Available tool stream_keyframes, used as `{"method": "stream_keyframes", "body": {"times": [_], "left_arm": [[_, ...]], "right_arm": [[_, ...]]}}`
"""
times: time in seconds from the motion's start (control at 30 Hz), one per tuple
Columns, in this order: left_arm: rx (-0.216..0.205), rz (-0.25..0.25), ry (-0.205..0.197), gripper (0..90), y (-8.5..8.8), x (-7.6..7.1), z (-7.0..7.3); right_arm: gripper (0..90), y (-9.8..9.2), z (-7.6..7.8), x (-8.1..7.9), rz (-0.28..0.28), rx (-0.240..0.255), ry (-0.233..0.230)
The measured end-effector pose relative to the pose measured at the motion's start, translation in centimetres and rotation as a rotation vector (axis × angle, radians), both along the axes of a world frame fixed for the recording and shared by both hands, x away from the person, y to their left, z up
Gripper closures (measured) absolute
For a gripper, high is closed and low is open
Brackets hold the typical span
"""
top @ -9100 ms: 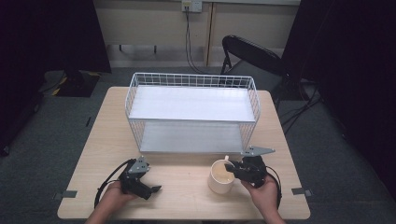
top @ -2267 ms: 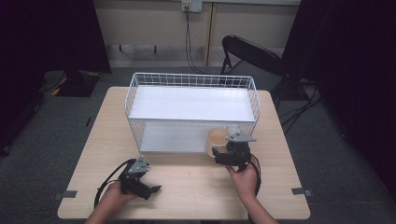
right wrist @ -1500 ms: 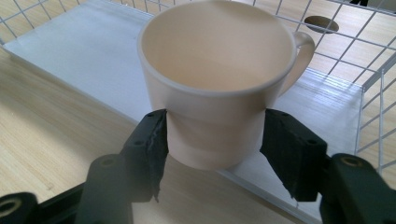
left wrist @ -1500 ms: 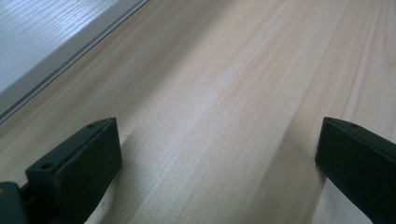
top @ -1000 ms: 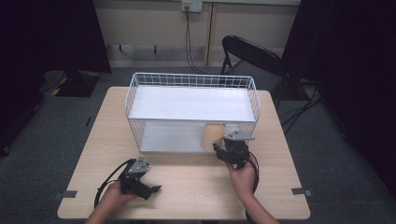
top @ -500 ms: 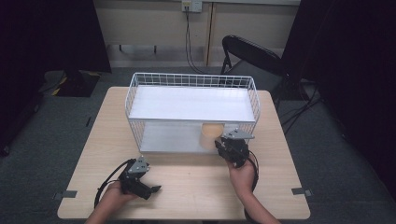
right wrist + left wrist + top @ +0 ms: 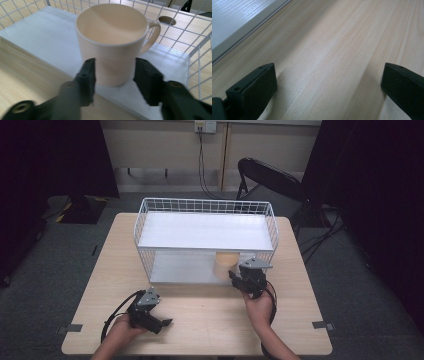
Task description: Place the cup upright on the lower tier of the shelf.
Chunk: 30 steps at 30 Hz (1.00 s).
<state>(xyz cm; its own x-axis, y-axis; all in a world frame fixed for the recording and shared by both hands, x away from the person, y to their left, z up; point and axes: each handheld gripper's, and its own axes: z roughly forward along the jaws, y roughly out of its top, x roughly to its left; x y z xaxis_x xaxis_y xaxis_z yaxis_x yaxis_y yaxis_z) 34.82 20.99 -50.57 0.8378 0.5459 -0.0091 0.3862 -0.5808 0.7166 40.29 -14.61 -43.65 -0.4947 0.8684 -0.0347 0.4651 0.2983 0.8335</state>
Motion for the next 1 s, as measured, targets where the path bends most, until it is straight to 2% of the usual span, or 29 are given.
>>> {"method": "stream_keyframes", "body": {"times": [0.17, 0.3, 0.47, 0.67, 1.0], "left_arm": [[-0.001, 0.0, 0.0, 0.0, 0.0, 0.0, 0.0], [0.0, 0.0, 0.0, 0.0, 0.0, 0.0, 0.0], [0.0, 0.0, 0.0, 0.0, 0.0, 0.0, 0.0], [0.0, 0.0, 0.0, 0.0, 0.0, 0.0, 0.0], [0.0, 0.0, 0.0, 0.0, 0.0, 0.0, 0.0]], "right_arm": [[31.2, -0.2, 0.0, -0.5, 0.02, 0.006, 0.021], [22.7, -0.3, 0.0, -0.8, 0.047, 0.016, 0.027], [19.8, -0.5, 0.4, -1.2, 0.075, 0.036, 0.016], [17.1, -0.7, 0.5, -1.6, 0.113, 0.028, 0.015], [15.7, -1.6, 0.5, -2.3, 0.141, 0.028, 0.026]]}}
